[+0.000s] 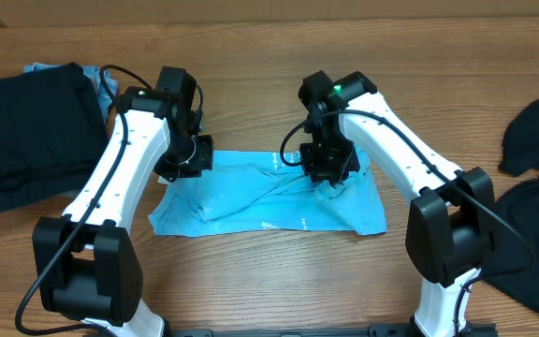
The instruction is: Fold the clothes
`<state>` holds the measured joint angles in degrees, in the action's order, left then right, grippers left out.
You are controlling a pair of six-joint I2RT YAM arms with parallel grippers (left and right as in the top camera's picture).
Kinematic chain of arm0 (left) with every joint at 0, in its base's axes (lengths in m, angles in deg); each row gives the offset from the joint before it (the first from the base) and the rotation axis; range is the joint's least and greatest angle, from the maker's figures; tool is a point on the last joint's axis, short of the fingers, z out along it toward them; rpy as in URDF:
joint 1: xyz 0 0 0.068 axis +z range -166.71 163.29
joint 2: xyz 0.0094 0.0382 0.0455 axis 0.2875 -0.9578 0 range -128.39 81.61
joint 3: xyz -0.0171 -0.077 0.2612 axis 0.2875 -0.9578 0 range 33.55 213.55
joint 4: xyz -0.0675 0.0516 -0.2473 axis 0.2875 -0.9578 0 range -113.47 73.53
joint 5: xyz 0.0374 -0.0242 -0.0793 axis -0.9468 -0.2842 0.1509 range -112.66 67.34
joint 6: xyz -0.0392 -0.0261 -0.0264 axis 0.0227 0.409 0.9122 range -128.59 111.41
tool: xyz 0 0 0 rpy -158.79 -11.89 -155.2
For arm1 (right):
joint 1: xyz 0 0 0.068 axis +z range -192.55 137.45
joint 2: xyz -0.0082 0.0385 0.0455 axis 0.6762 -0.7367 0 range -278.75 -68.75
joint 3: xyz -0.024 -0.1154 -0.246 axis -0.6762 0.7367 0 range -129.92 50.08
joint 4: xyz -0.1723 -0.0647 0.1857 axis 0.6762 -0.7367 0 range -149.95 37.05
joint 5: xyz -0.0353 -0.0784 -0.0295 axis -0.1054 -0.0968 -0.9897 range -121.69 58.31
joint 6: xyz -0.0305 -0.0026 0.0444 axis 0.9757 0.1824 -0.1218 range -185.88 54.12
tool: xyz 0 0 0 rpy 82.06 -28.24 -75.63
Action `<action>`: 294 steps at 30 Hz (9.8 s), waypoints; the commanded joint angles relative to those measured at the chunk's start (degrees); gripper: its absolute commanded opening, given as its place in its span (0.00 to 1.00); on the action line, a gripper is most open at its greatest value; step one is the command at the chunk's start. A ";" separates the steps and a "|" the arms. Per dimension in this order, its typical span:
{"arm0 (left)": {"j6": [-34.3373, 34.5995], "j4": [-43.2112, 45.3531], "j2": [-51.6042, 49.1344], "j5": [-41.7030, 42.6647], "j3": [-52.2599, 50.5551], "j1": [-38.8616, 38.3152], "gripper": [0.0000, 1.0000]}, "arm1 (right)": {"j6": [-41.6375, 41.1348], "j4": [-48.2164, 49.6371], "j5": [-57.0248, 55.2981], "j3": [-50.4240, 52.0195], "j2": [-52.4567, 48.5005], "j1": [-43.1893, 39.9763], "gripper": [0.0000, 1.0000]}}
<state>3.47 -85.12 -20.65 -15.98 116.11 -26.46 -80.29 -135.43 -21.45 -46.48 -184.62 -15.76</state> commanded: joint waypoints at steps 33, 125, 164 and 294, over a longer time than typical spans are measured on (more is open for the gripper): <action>-1.36 -1.22 1.36 0.22 1.18 0.15 0.04 | 22.38 9.44 11.96 16.57 1.81 4.92 0.32; -2.43 -2.25 1.36 0.24 1.18 0.15 0.05 | 2.38 5.14 -8.07 3.67 17.22 -9.73 0.34; -2.43 -2.25 1.36 0.42 1.18 0.13 0.05 | 2.80 44.81 -14.71 34.45 12.61 13.00 0.16; -10.82 -3.23 1.29 -0.68 -1.95 13.49 0.96 | 8.24 16.11 -6.56 15.13 31.82 -23.61 0.73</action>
<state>-1.21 -90.67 -20.63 -18.26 115.98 -12.10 -71.88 -119.56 -32.05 -31.66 -152.43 -39.02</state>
